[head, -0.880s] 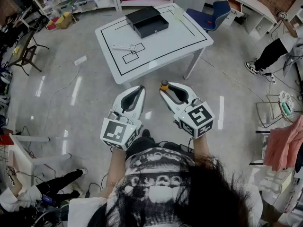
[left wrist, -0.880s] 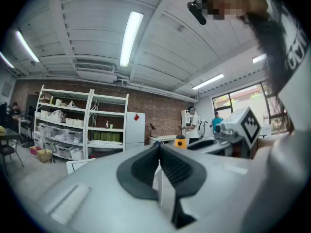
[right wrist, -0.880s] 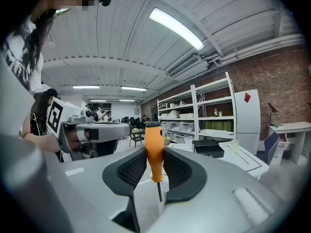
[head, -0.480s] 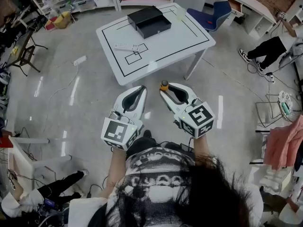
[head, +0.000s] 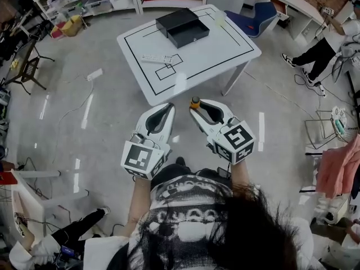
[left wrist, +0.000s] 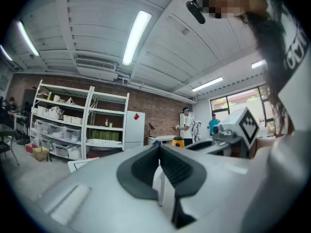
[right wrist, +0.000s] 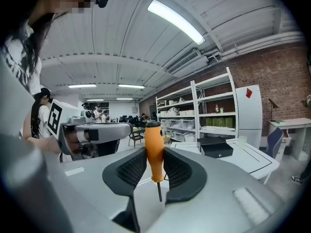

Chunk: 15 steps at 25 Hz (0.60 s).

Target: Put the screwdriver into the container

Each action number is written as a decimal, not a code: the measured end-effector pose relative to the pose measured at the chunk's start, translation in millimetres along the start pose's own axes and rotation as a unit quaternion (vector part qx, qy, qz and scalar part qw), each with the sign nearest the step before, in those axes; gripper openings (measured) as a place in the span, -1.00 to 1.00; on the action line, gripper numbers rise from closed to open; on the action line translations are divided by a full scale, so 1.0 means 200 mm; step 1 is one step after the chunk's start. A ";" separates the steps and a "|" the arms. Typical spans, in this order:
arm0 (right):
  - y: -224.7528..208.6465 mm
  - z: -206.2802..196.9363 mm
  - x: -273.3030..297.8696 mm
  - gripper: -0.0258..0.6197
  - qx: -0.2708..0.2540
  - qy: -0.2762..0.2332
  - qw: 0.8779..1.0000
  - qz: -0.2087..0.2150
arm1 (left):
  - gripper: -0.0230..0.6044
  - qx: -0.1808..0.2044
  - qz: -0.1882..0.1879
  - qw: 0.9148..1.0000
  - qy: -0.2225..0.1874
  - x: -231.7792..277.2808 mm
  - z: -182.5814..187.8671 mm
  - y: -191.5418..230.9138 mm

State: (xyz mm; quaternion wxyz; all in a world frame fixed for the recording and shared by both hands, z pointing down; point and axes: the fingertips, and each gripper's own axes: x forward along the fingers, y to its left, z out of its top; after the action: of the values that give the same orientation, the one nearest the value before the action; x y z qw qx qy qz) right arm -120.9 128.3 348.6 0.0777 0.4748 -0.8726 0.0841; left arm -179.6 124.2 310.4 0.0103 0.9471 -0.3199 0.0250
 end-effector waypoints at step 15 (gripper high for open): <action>0.07 -0.05 0.17 -0.56 0.005 0.028 0.999 -0.025 | -0.93 -0.032 -0.017 0.999 -0.003 -0.07 -0.09 0.23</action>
State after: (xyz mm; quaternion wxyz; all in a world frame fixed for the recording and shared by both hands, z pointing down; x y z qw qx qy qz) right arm -150.1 108.9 364.7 0.1018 0.4942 -0.8575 0.1003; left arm -220.2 96.9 327.8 0.0397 0.9516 -0.3046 0.0122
